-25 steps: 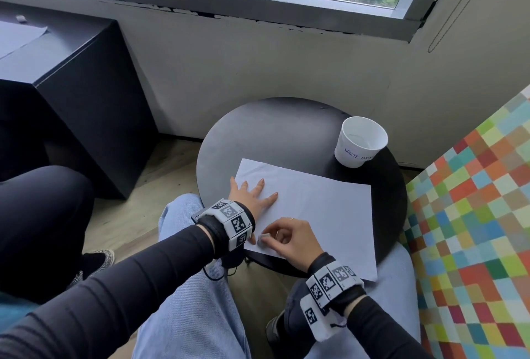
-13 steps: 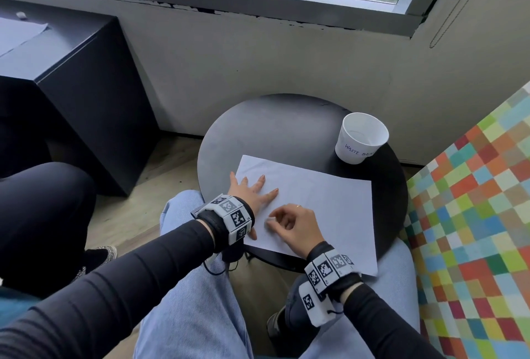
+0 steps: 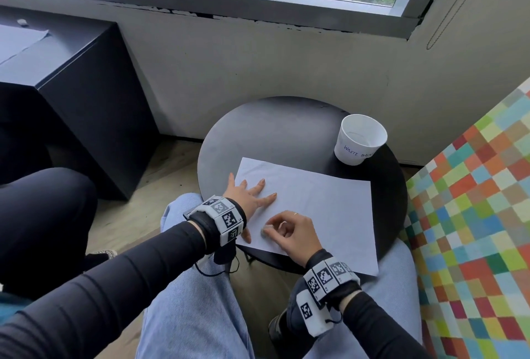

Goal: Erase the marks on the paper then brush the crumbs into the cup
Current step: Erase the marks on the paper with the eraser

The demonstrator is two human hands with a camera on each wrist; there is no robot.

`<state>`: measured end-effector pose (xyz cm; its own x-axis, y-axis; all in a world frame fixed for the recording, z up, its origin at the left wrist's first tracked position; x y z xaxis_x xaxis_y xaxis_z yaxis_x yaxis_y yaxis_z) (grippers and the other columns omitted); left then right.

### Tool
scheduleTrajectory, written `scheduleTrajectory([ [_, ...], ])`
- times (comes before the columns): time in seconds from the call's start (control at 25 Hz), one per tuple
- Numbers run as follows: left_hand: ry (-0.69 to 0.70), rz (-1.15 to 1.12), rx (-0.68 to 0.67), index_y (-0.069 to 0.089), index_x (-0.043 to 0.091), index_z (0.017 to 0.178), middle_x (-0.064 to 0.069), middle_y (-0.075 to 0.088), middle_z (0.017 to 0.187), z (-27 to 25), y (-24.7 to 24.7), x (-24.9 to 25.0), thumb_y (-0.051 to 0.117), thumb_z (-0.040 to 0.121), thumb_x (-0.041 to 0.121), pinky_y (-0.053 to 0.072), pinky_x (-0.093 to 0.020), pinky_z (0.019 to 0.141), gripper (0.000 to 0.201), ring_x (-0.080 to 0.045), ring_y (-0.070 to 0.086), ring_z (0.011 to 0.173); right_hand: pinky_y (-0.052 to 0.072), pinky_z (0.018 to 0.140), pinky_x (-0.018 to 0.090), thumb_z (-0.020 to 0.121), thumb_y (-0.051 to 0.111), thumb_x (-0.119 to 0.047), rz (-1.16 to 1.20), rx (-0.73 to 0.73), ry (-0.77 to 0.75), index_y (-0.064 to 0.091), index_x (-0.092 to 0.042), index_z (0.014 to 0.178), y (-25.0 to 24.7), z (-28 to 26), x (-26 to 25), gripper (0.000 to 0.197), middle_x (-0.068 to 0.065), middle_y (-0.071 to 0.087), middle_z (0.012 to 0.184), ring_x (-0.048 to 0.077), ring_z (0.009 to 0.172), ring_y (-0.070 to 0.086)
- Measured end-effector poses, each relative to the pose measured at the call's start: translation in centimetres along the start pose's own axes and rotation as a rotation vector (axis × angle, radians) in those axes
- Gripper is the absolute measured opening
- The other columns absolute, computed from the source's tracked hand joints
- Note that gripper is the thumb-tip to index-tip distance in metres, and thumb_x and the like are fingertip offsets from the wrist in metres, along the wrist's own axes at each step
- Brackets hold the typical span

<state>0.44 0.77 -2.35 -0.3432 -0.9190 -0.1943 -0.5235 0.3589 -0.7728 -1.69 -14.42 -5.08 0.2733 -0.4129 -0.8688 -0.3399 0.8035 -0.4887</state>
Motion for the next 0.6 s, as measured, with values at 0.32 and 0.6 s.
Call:
scheduleTrajectory([
  [0.32,-0.023,0.037,0.003,-0.019,0.040,0.153,-0.008,-0.020,0.163,0.3,-0.1,0.3,0.077,0.068,0.065,0.001,-0.071,0.111,0.131,-0.044,0.007,0.149,0.044,0.062,0.014,0.078,0.077,-0.024,-0.076,-0.075,0.020,0.073,-0.015,0.080,0.1,1.2,-0.3,0.010,-0.007,0.068,0.076,0.007,0.061,0.055],
  [0.6,-0.035,0.038,-0.013,-0.020,0.040,0.152,-0.006,-0.021,0.163,0.1,-0.3,0.4,0.077,0.070,0.064,0.001,-0.072,0.112,0.130,-0.044,0.008,0.149,0.037,0.061,0.006,0.079,0.075,-0.025,-0.171,-0.052,0.073,0.072,-0.017,0.078,-0.3,1.4,-0.9,0.009,-0.008,0.066,0.071,-0.002,0.060,0.053],
])
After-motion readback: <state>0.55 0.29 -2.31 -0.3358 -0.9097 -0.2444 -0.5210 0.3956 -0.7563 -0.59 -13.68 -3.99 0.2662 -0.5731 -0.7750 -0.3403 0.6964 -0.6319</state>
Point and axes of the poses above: each hand's wrist, its own z-axis towards the middle knuckle, its own y-axis out of the palm, x = y × z, the point moved 4 cm from there along z, towards the middle knuckle
